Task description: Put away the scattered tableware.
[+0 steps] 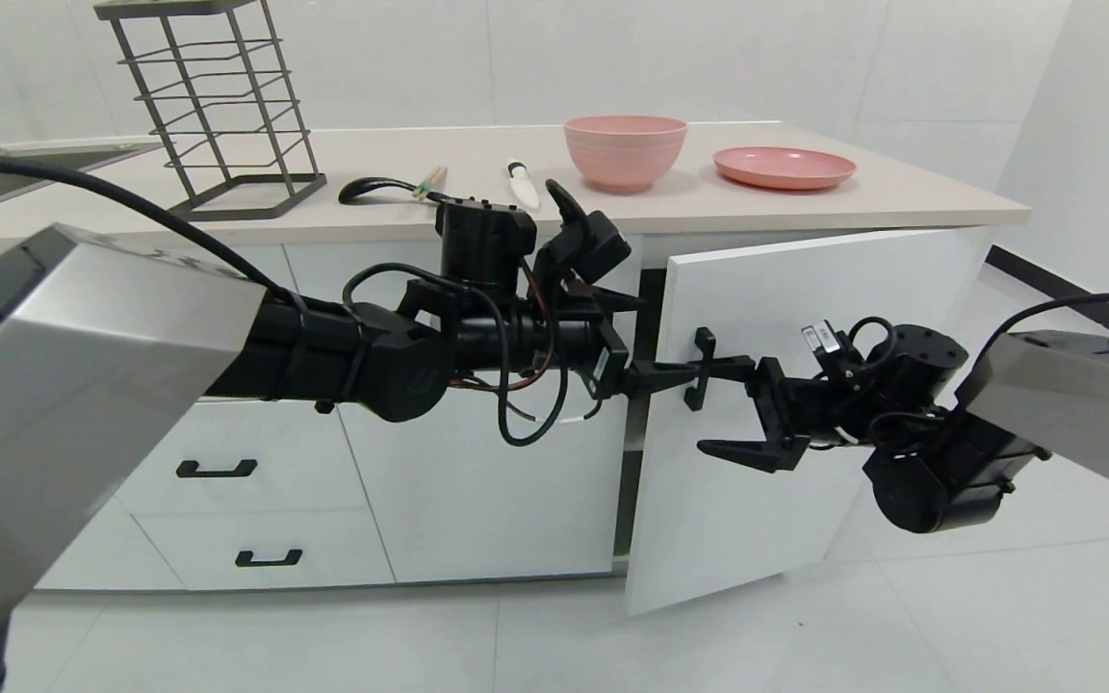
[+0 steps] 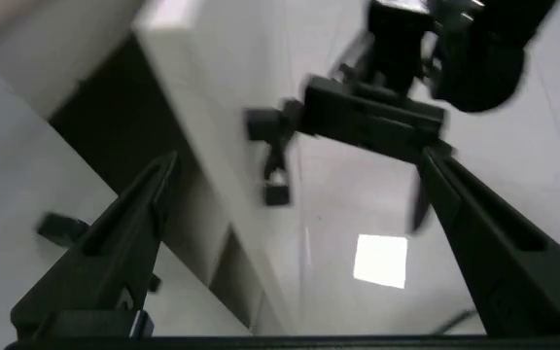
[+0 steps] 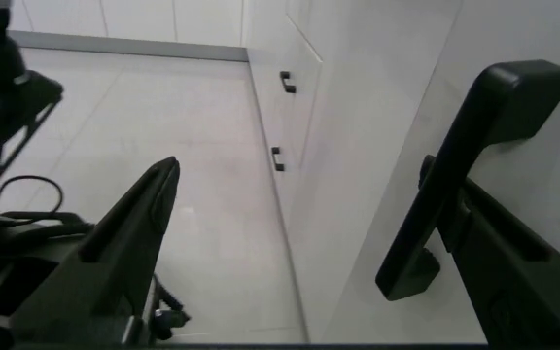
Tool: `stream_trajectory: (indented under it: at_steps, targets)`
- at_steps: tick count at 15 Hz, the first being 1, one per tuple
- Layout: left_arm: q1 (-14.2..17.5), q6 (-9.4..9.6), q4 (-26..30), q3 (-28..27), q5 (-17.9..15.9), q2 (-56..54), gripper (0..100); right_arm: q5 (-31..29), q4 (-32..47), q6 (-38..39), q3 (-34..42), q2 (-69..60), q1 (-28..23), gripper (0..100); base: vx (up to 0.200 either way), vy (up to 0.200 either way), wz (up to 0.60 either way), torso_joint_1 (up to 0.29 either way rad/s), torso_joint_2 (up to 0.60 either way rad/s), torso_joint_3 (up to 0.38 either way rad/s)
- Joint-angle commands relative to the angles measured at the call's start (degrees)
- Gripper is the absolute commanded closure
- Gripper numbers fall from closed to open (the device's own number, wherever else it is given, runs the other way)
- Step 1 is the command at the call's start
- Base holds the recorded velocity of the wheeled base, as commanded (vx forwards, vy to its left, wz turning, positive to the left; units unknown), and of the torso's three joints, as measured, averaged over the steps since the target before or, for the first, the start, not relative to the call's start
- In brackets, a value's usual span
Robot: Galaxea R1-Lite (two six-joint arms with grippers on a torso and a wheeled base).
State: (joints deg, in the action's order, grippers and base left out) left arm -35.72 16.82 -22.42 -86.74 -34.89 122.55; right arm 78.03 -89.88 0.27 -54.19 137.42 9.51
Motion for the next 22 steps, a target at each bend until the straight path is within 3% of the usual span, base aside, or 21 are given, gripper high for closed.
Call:
stream_trajectory:
  at_steps: [1, 2, 3, 5, 10, 15, 17, 18, 20, 21, 22]
  targets:
    - [-0.32, -1.09, -1.84, -4.05, 1.05, 3.57, 0, 1.33, -0.12, -1.32, 5.85, -4.45, -0.37, 0, 0.0, 0.0, 0.0, 0.0, 0.0, 0.0]
    - [-0.93, -3.55, -4.48, -7.04, 1.4, 6.03, 0, 1.6, -0.12, -2.29, 7.17, -4.62, -0.28, 0, 0.0, 0.0, 0.0, 0.0, 0.0, 0.0]
    - [-1.72, -4.78, -5.53, -9.06, 1.4, 7.79, 0, 1.6, -0.12, -2.55, 7.17, -4.62, -0.37, 0, 0.0, 0.0, 0.0, 0.0, 0.0, 0.0]
    - [-2.78, -5.13, -7.64, -11.61, 1.14, 10.34, 0, 1.6, -0.12, -2.55, 7.17, -4.53, -0.54, 0, 0.0, 0.0, 0.0, 0.0, 0.0, 0.0]
    - [-5.85, -5.57, -8.26, -11.61, 0.61, 10.87, 0, 1.25, -0.12, -2.9, 4.53, -1.9, -4.94, 0, 0.0, 0.0, 0.0, 0.0, 0.0, 0.0]
    - [-7.35, -8.91, -10.45, -11.17, 0.7, 10.87, 0, 1.25, -0.12, -3.96, 4.09, 0.56, -12.23, 0, 0.0, 0.0, 0.0, 0.0, 0.0, 0.0]
    - [-8.4, -10.32, -10.89, -11.09, 1.23, 10.87, 0, 1.25, -0.12, -8.53, 10.59, -3.83, -14.96, 0, 0.0, 0.0, 0.0, 0.0, 0.0, 0.0]
    - [-9.19, -10.93, -10.72, -11.0, 1.67, 10.87, 0, 1.25, -0.12, -9.32, 17.62, -9.02, -16.01, 0, 0.0, 0.0, 0.0, 0.0, 0.0, 0.0]
    - [-10.86, -12.87, -10.8, -10.56, 5.97, 10.78, 0, 1.16, -0.12, -10.11, 28.87, -21.23, -18.83, 0, 0.0, 0.0, 0.0, 0.0, 0.0, 0.0]
    - [-11.57, -14.36, -10.89, -9.86, 8.61, 10.87, 0, 0.1, -0.12, -10.2, 33.8, -29.49, -22.34, 0, 0.0, 0.0, 0.0, 0.0, 0.0, 0.0]
    - [-12.09, -14.45, -10.89, -9.15, 9.58, 10.78, 0, -0.86, -0.12, -10.2, 37.49, -35.91, -26.12, 0, 0.0, 0.0, 0.0, 0.0, 0.0, 0.0]
